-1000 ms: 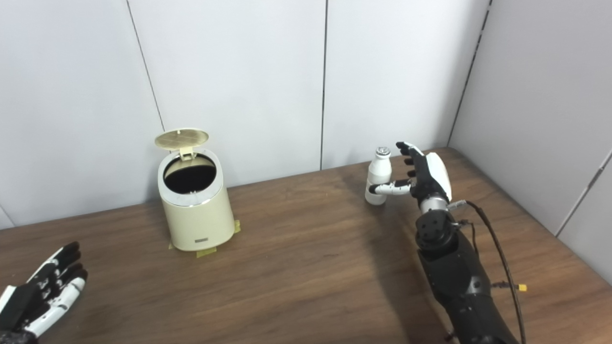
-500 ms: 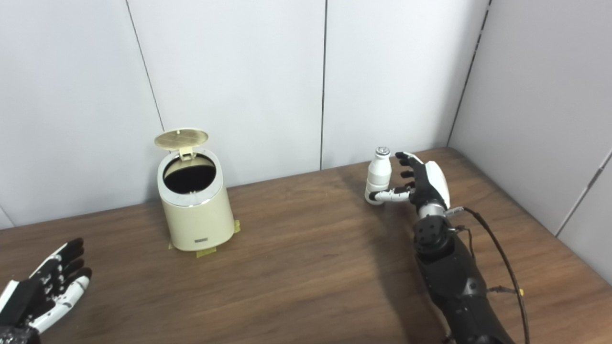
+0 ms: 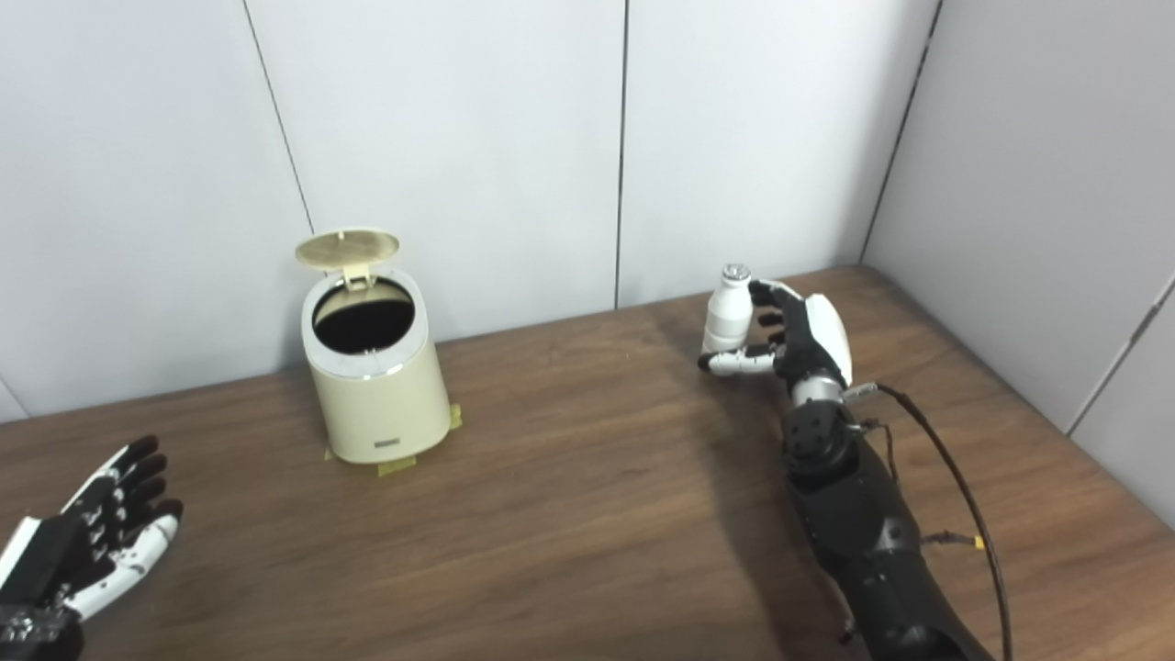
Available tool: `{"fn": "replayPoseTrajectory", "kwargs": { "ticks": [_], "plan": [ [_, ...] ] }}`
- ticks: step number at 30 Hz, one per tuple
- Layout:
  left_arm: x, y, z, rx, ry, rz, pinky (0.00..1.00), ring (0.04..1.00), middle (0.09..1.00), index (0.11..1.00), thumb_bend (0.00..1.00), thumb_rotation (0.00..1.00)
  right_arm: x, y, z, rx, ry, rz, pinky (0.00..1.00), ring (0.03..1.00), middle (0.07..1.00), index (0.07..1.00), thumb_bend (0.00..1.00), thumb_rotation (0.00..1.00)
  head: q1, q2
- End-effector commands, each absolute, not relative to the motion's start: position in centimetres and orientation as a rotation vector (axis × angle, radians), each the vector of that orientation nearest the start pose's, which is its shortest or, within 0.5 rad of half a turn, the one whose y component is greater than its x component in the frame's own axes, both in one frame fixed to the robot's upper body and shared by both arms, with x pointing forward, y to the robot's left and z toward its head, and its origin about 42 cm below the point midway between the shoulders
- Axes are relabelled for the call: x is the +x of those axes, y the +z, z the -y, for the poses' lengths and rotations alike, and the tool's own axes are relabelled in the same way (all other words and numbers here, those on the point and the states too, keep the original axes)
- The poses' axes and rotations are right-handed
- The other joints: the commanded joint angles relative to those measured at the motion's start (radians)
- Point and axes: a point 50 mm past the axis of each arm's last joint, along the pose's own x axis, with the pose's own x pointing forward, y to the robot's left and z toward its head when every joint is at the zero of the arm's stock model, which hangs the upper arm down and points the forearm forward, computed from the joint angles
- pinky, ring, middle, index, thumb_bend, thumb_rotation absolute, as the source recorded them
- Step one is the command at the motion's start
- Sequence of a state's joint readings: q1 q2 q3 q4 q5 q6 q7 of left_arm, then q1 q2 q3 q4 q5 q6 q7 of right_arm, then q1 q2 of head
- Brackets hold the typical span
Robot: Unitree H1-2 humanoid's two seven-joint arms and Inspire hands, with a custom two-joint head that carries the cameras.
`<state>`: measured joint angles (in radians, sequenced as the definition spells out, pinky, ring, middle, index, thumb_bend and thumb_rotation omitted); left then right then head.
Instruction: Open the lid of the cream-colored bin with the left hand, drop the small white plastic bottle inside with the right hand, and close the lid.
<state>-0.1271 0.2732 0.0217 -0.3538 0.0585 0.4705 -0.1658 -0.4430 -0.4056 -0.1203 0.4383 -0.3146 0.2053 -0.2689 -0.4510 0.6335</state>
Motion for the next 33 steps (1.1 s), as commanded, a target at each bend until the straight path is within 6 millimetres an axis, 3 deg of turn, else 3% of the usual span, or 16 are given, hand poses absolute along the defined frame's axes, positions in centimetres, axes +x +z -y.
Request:
{"fn": "replayPoseTrajectory", "kwargs": {
  "ticks": [1, 8, 10, 13, 14, 17, 23, 27, 33],
  "plan": [
    [31.5, 22.3, -27.4, 0.35, -0.117, 0.051, 0.99, 0.942, 0.94, 0.976, 0.22, 0.23, 43.0, 20.5, 39.7, -0.673, -0.525, 0.031, 0.67, 0.748, 0.787, 0.765, 0.83, 0.04, 0.0, 0.002],
    [31.3, 22.2, -27.6, 0.338, -0.117, 0.045, 0.96, 0.928, 0.938, 0.968, 0.24, 0.28, 43.0, 20.4, 39.4, -0.619, -0.545, 0.071, 0.6, 0.681, 0.741, 0.736, 0.83, 0.0, 0.0, 0.005],
    [31.3, 22.2, -27.6, 0.342, -0.114, 0.043, 0.99, 0.931, 0.929, 0.961, 0.26, 0.34, 43.0, 20.3, 39.4, -0.595, -0.566, 0.08, 0.57, 0.631, 0.704, 0.706, 0.82, 0.0, 0.0, 0.005],
    [31.2, 22.1, -27.6, 0.326, -0.124, 0.041, 1.0, 0.94, 0.943, 0.976, 0.26, 0.35, 43.0, 20.0, 39.8, -0.59, -0.605, 0.103, 0.52, 0.559, 0.632, 0.641, 0.8, 0.0, 0.002, 0.007],
    [31.2, 22.1, -27.6, 0.323, -0.125, 0.04, 0.99, 0.938, 0.945, 0.977, 0.26, 0.35, 43.0, 19.9, 39.9, -0.598, -0.618, 0.115, 0.5, 0.547, 0.612, 0.569, 0.66, 0.06, 0.002, 0.008],
    [31.1, 22.0, -27.6, 0.335, -0.124, 0.039, 0.99, 0.931, 0.941, 0.978, 0.26, 0.34, 43.1, 19.8, 40.2, -0.606, -0.658, 0.133, 0.45, 0.458, 0.497, 0.516, 0.54, 0.01, 0.003, 0.008],
    [31.1, 22.0, -27.7, 0.309, -0.128, 0.038, 0.96, 0.938, 0.946, 0.981, 0.24, 0.29, 43.0, 19.8, 40.3, -0.598, -0.692, 0.138, 0.37, 0.401, 0.487, 0.52, 0.52, 0.0, 0.003, 0.009],
    [31.1, 21.9, -27.6, 0.325, -0.122, 0.036, 1.0, 0.941, 0.932, 0.97, 0.27, 0.38, 43.0, 19.8, 40.4, -0.61, -0.696, 0.134, 0.37, 0.402, 0.485, 0.52, 0.52, 0.0, 0.003, 0.01],
    [31.0, 21.8, -27.4, 0.3, -0.123, 0.035, 1.0, 0.951, 0.943, 0.981, 0.27, 0.36, 42.6, 20.0, 40.3, -0.606, -0.684, 0.145, 0.37, 0.399, 0.48, 0.523, 0.52, 0.0, 0.024, 0.012]
  ]
}}
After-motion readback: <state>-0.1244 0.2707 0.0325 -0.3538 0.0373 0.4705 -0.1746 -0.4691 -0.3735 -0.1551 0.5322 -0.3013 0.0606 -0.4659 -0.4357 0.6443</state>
